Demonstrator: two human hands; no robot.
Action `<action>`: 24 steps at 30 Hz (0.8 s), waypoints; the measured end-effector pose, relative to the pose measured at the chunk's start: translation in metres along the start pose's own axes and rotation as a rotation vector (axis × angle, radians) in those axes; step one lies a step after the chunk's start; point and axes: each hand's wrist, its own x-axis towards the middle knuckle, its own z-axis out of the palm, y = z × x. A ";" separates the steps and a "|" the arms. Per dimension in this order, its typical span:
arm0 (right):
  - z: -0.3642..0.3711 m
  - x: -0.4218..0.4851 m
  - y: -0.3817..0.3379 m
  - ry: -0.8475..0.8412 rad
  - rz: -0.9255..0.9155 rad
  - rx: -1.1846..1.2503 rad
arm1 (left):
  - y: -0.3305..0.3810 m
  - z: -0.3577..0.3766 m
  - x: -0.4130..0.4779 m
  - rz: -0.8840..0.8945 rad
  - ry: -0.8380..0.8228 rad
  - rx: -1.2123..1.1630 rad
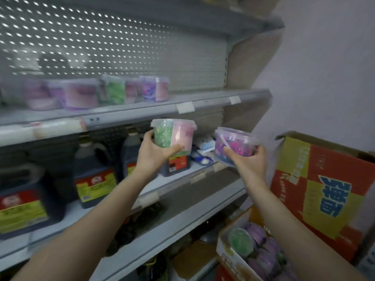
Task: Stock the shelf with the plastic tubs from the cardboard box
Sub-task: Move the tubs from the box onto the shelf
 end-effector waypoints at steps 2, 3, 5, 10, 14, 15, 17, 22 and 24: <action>0.021 -0.015 -0.020 -0.039 -0.021 0.051 | 0.008 -0.035 -0.007 -0.004 0.059 0.010; 0.033 -0.022 -0.029 -0.066 -0.034 0.064 | 0.011 -0.054 -0.010 -0.006 0.079 0.014; 0.058 -0.037 -0.050 -0.129 -0.060 0.080 | 0.018 -0.090 -0.014 -0.005 0.115 0.036; 0.122 -0.069 -0.103 -0.266 -0.142 0.164 | 0.034 -0.176 -0.018 0.019 0.257 0.087; 0.170 -0.094 -0.141 -0.380 -0.191 0.214 | 0.043 -0.225 -0.019 0.042 0.369 0.118; 0.181 -0.099 -0.147 -0.415 -0.200 0.230 | 0.044 -0.236 -0.018 0.050 0.396 0.147; 0.202 -0.106 -0.157 -0.469 -0.220 0.233 | 0.045 -0.252 -0.013 0.064 0.431 0.203; 0.248 -0.100 -0.169 -0.497 -0.245 0.181 | 0.041 -0.269 0.013 0.060 0.476 0.309; 0.261 -0.091 -0.171 -0.483 -0.247 0.156 | 0.037 -0.270 0.027 0.045 0.499 0.334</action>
